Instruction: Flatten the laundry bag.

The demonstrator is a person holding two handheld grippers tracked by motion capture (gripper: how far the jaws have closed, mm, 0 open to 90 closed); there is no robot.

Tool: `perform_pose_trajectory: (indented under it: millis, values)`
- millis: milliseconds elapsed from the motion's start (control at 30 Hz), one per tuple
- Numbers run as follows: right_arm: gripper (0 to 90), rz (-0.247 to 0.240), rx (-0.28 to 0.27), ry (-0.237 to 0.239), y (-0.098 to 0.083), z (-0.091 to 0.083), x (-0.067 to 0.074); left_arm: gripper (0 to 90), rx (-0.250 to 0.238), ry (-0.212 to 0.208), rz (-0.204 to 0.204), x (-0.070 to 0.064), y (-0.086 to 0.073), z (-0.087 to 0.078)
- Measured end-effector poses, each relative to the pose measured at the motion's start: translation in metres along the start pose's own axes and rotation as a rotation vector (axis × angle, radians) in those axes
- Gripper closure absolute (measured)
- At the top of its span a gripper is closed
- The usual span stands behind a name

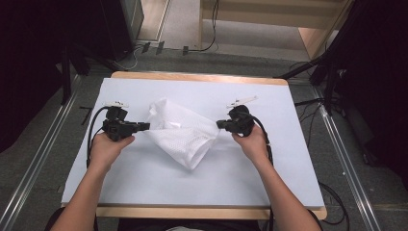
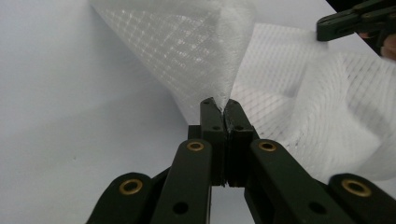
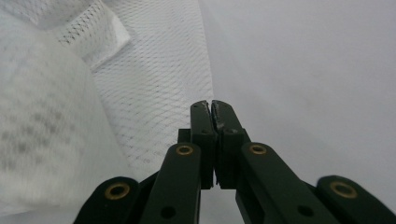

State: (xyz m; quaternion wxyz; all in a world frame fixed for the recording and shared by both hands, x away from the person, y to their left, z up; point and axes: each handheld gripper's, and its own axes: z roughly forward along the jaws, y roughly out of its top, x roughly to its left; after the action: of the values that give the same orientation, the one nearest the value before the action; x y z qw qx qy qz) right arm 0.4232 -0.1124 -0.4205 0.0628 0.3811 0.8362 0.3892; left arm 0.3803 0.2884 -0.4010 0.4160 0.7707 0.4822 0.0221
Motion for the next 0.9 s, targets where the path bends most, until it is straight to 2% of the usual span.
perform_pose_trajectory:
  millis: [133, 300, 467, 567, 700, 767, 900]
  values:
    - [90.0, 0.027, -0.01, -0.016, -0.005, -0.009, -0.008, 89.7, 0.016, -0.01, -0.029, 0.009, -0.001, 0.008]
    - [90.0, 0.061, -0.001, -0.034, -0.012, -0.012, -0.017, 87.1, 0.084, -0.024, -0.061, 0.015, -0.002, 0.024]
    - [87.2, 0.081, 0.026, -0.037, -0.019, -0.007, -0.021, 78.9, 0.093, -0.022, -0.052, 0.015, 0.0, 0.022]
    - [79.8, 0.09, 0.025, -0.035, -0.02, -0.008, -0.024, 67.4, 0.099, 0.002, -0.029, 0.015, 0.002, 0.016]
    - [74.8, 0.089, -0.017, -0.044, -0.018, -0.018, -0.023, 56.3, 0.048, 0.007, -0.042, 0.02, 0.004, 0.005]
    - [80.0, 0.082, -0.033, -0.032, -0.017, -0.023, -0.019, 55.7, 0.039, 0.025, -0.045, 0.022, 0.004, 0.001]
    - [89.2, 0.083, -0.039, 0.015, -0.013, -0.024, -0.012, 54.5, 0.028, 0.026, -0.057, 0.024, 0.004, -0.002]
